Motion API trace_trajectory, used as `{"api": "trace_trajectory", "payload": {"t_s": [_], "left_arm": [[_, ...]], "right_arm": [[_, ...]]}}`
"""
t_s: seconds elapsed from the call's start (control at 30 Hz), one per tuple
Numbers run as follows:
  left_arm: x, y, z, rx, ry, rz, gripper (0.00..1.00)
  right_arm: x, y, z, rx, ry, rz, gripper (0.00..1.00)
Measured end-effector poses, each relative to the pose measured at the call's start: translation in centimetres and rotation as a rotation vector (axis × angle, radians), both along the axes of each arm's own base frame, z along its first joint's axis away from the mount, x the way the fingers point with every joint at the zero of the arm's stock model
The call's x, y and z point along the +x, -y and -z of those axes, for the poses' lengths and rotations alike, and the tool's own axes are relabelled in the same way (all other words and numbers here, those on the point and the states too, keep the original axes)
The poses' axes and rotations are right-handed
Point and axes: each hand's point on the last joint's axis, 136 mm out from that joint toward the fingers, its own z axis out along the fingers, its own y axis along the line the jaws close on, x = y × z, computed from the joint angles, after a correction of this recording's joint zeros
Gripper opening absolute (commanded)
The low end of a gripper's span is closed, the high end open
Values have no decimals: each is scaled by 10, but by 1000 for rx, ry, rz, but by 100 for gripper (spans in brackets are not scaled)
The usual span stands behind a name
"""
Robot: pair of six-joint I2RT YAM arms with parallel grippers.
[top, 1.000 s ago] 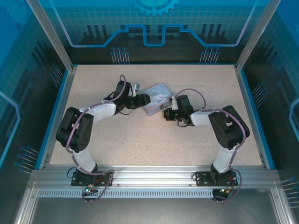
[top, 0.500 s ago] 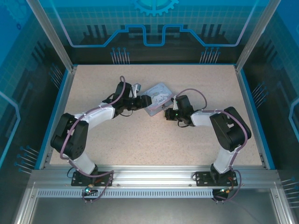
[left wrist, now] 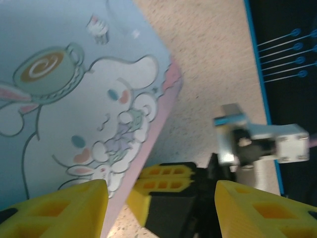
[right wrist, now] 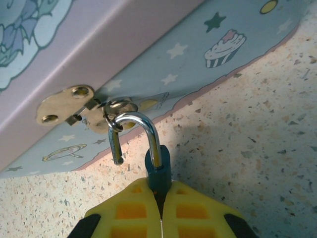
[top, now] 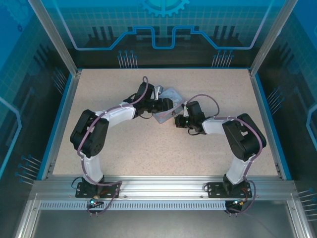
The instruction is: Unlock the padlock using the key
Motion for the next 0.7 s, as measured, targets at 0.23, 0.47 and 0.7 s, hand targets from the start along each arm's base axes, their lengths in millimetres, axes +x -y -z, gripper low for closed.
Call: {"api": "trace_trajectory", "payload": {"t_s": [0.23, 0.47, 0.7], "left_arm": [[1, 0, 4, 5, 4, -5, 60], [-1, 0, 4, -11, 35, -5, 60], [-5, 4, 3, -25, 65, -5, 60]], "right_arm": [[2, 1, -1, 26, -10, 43, 0], [4, 0, -2, 70, -27, 91, 0], [9, -1, -7, 125, -35, 157, 0]]}}
